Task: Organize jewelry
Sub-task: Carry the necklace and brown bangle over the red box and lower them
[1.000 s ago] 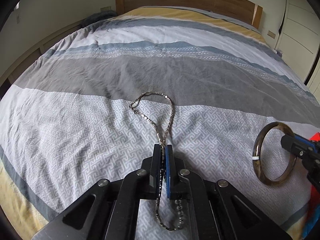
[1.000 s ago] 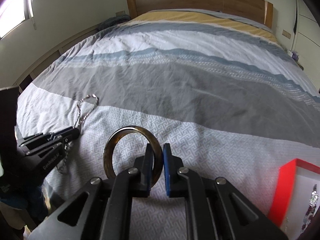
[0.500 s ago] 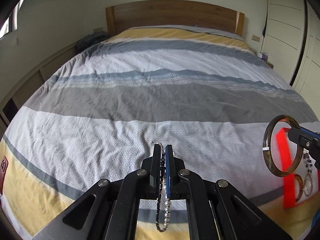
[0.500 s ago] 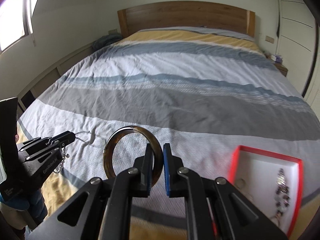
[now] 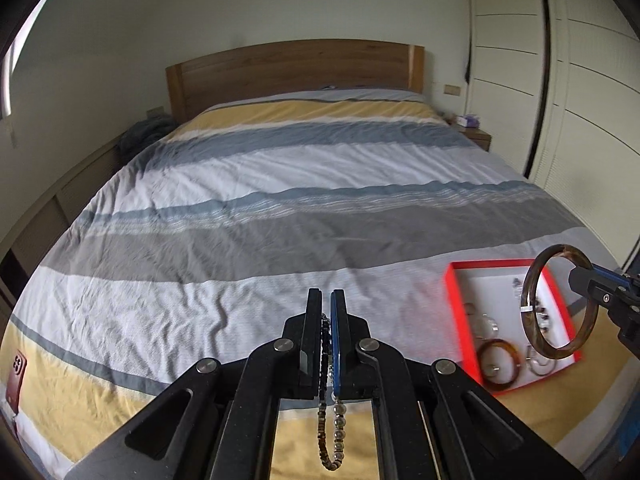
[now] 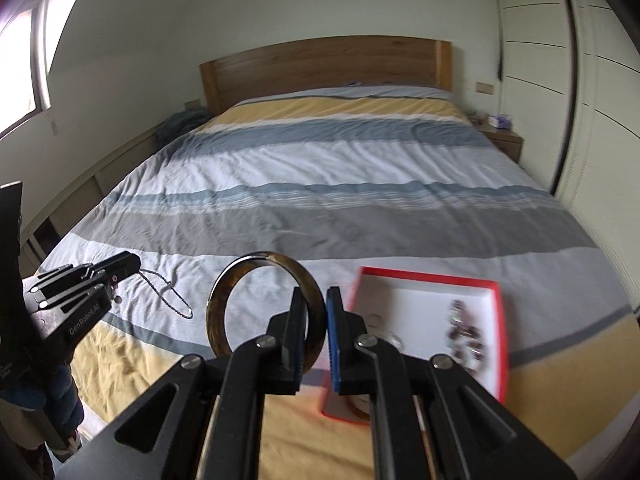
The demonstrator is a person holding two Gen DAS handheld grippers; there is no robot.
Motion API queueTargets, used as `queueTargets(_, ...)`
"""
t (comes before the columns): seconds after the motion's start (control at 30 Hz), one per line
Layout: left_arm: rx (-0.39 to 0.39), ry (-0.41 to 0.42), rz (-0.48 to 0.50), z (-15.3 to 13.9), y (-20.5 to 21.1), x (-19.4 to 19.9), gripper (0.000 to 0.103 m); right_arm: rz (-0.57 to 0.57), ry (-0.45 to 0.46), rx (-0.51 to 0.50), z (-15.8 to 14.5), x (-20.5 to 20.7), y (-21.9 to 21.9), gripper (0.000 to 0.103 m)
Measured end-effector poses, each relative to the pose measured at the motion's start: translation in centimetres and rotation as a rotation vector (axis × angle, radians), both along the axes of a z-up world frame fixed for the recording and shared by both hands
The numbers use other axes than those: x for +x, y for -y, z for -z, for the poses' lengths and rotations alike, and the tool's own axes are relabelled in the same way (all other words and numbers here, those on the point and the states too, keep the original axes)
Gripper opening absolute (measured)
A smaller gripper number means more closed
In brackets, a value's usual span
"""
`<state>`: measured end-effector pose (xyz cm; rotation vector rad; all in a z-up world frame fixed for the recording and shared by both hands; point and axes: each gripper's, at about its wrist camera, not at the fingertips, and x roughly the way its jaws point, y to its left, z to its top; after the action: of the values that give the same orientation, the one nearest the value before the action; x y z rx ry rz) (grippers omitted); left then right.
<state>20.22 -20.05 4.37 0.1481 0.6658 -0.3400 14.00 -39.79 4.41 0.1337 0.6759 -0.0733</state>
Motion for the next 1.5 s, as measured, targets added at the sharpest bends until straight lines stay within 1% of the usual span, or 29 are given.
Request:
queueTargets(0.13, -0.015, 0.002, 0.049, -1.0, 3.2, -1.1, 0.004, 0.056, 0.008, -0.003, -0.6, -2.7, 3.0, 0.009)
queueTargets(0.2, -0.029, -0.01, 0.076, -1.2, 4.9, -1.4, 0.004, 0.087, 0.009, -0.002, -0.7, -3.8, 4.9, 0.009)
queueTargets(0.3, -0.047, -0.032, 0.116, -1.0, 7.4, -1.7, 0.004, 0.128, 0.007, 0.002, -0.4, -4.9, 7.3, 0.009)
queueTargets(0.4, -0.035, -0.05, 0.156, -0.2, 10.2, -1.7, 0.004, 0.157, -0.002, 0.011, 0.4, -5.3, 9.5, 0.009)
queueTargets(0.57, -0.013, -0.09, 0.22, 2.0, 14.8, -0.8, 0.004, 0.189, -0.045, 0.036, 3.3, -4.4, 12.6, 0.009)
queueTargets(0.73, 0.011, -0.148, 0.259, 5.4, 18.6, 0.4, 0.004, 0.201, -0.113, 0.06, 7.5, -2.0, 14.9, 0.009)
queueTargets(0.8, 0.035, -0.164, 0.275, 7.1, 19.7, 0.9, 0.004, 0.202, -0.137, 0.065, 9.1, -0.9, 15.6, 0.009)
queueTargets(0.97, 0.084, -0.216, 0.268, 10.9, 20.5, 1.9, 0.004, 0.196, -0.184, 0.072, 12.4, 1.0, 16.5, 0.009)
queueTargets(1.07, 0.104, -0.238, 0.257, 12.5, 20.7, 2.4, 0.004, 0.187, -0.204, 0.067, 13.7, 1.6, 16.5, 0.009)
queueTargets(1.33, 0.127, -0.29, 0.246, 15.0, 20.9, 2.9, 0.004, 0.176, -0.247, 0.056, 15.6, 1.8, 16.6, 0.009)
queueTargets(1.4, 0.131, -0.312, 0.243, 15.7, 20.9, 2.9, 0.004, 0.177, -0.255, 0.066, 15.9, 1.8, 16.8, 0.009)
queueTargets(1.5, 0.131, -0.32, 0.243, 16.0, 20.8, 2.7, 0.004, 0.177, -0.257, 0.066, 15.9, 1.7, 16.9, 0.009)
